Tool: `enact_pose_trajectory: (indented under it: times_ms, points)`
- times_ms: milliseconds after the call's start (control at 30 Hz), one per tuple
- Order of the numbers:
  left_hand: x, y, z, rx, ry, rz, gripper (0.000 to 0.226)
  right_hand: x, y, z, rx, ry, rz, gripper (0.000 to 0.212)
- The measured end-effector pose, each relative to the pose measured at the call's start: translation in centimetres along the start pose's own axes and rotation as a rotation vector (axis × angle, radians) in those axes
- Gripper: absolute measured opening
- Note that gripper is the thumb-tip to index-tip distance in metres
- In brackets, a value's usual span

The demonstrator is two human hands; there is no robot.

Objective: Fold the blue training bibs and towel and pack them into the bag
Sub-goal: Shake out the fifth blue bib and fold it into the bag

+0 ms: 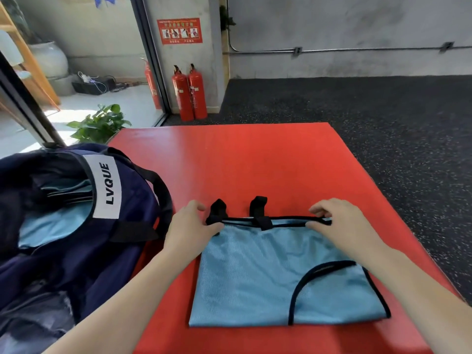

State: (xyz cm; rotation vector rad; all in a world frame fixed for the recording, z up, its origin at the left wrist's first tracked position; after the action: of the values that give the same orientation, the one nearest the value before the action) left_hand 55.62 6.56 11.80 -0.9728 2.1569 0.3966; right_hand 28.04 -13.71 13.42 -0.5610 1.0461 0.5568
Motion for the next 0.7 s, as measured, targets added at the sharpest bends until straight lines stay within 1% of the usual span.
enact_pose_trajectory:
  times_ms: [67, 100, 167, 267, 400, 467, 533, 633, 700]
  points:
    - [-0.2, 0.4, -0.6, 0.033, 0.038, -0.040, 0.048, 1.2, 0.7, 2.9, -0.081, -0.073, 0.052, 0.010]
    - [-0.2, 0.6, -0.8, 0.049, 0.055, -0.056, 0.045, 2.0, 1.1, 4.1, -0.113, -0.107, 0.101, 0.007]
    - [-0.1, 0.9, -1.0, 0.072, 0.074, -0.067, 0.042, 3.6, 1.6, 6.0, -0.167, -0.144, 0.158, 0.010]
    - [0.0, 1.1, -1.4, 0.098, 0.104, -0.078, 0.039, 4.7, 1.6, 7.1, -0.167, -0.209, 0.191, 0.008]
    - [-0.4, 1.2, -1.8, 0.072, 0.299, -0.126, 0.033, 4.5, 0.7, 8.1, -0.208, -0.195, 0.148, 0.039]
    - [-0.7, 1.3, -2.1, 0.065, 0.418, -0.153, 0.028, 4.8, 0.2, 8.2, -0.233, -0.141, 0.155, 0.043]
    - [-0.8, 1.5, -2.6, 0.096, 0.460, -0.168, 0.025, 5.6, -0.3, 7.8, -0.252, -0.060, 0.190, 0.044]
    - [-0.3, 1.7, -3.4, 0.216, 0.305, -0.142, 0.017, 6.4, -0.6, 7.3, -0.244, 0.004, 0.227, 0.043]
    - [0.7, 1.8, -3.8, 0.377, 0.099, -0.123, 0.010, 6.6, -0.8, 7.1, -0.245, 0.036, 0.212, 0.041]
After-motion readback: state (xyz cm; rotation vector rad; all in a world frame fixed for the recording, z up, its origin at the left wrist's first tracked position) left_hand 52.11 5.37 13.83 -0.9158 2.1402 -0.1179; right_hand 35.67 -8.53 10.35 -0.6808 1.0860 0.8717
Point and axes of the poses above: each hand's wrist, its own y-axis away from the middle knuckle, its own x-axis out of the palm, z = x × y, the point moved 8 cm from there along -y, towards the middle knuckle, and after that the axes turned 3 degrees about y, right-handed, at the moved point
